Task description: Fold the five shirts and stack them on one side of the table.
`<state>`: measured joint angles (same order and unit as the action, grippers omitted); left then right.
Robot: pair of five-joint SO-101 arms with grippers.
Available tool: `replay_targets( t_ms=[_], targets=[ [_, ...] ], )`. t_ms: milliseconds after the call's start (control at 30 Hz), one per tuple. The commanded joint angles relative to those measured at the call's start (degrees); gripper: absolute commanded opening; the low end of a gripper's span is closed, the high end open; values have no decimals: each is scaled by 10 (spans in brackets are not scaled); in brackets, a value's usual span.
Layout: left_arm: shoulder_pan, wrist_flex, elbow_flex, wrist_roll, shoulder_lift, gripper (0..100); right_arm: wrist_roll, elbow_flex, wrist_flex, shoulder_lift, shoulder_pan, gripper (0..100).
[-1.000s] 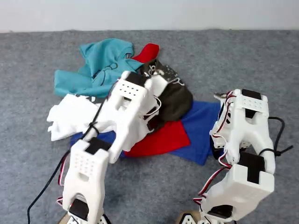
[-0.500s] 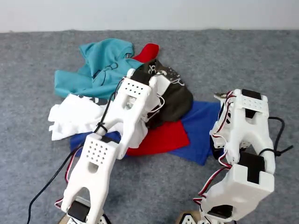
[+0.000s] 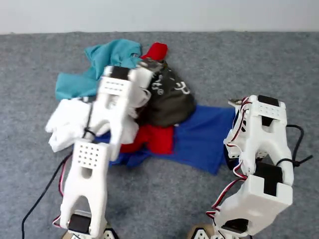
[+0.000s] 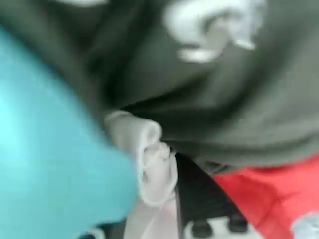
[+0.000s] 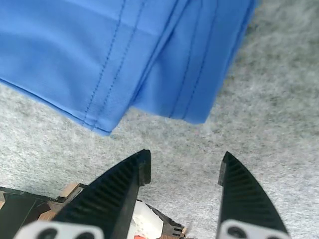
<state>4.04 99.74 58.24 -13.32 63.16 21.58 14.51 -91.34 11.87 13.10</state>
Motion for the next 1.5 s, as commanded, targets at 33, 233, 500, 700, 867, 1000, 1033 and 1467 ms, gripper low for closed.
replay_targets(
  t_ms=[33,233,500,700,867,1000,1033,1467],
  targets=[
    [-153,8,36,26,18,13,-1,1,4,-31,5,238],
    [-272,8,102,92,18,13,-1,1,4,-31,3,238],
    [-382,9,214,147,18,13,-1,1,5,-31,3,238],
    [-321,10,189,147,-3,22,-1,1,5,-31,2,238],
    [-202,10,106,145,-124,131,-1,1,5,-31,6,239],
    [-120,9,-7,111,-228,152,-1,1,5,-31,6,240],
    [-100,9,-36,103,-251,152,-1,1,5,-31,6,240],
    [39,8,-229,56,-411,152,-1,1,5,-30,6,240]
  ],
)
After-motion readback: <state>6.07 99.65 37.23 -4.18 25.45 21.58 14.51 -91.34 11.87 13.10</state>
